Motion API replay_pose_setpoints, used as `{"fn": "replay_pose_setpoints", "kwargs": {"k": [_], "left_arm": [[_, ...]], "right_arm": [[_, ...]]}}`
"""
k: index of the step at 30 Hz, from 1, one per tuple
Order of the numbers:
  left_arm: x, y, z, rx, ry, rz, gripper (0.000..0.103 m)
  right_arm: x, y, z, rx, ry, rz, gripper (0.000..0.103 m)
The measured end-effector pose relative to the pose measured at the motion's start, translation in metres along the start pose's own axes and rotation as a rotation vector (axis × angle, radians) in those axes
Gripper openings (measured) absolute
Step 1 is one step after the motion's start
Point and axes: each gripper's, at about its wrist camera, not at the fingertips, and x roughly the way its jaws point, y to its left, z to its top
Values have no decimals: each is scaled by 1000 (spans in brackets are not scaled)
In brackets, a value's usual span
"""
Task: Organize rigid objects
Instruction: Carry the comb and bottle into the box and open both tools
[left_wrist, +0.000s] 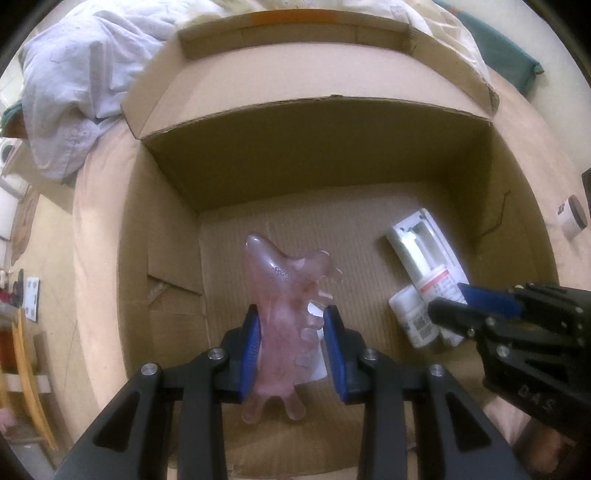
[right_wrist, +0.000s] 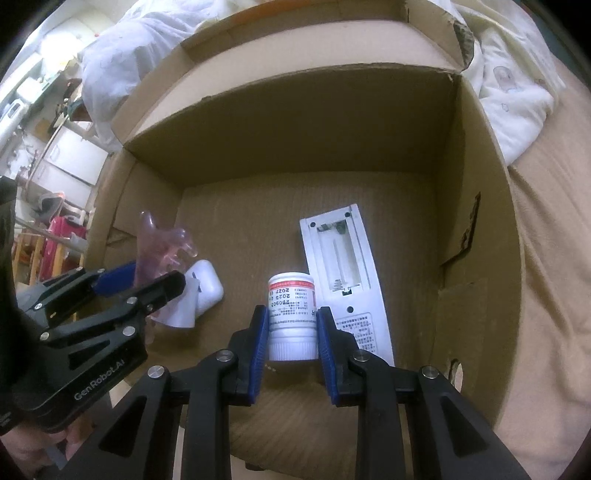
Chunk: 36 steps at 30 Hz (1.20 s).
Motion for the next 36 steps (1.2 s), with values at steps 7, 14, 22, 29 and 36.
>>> {"fn": "replay_pose_setpoints", "kwargs": {"k": [7, 14, 22, 29, 36], "left_arm": [[3, 0, 1, 14, 11, 6, 30], [-8, -6, 3, 33, -34, 29, 43], [-18, -2, 6, -13, -65, -10, 88], [-23, 2, 8, -47, -83, -16, 90], [-21, 4, 9, -49, -76, -15, 90]], "right_arm": [[2, -1, 4, 7, -4, 1, 28], [-3, 0, 4, 7, -36, 21, 28], [-22, 1, 9, 30, -143, 86, 79], [-28, 2, 14, 36, -185, 132, 90], [-28, 4, 15, 28, -188, 129, 90]]}}
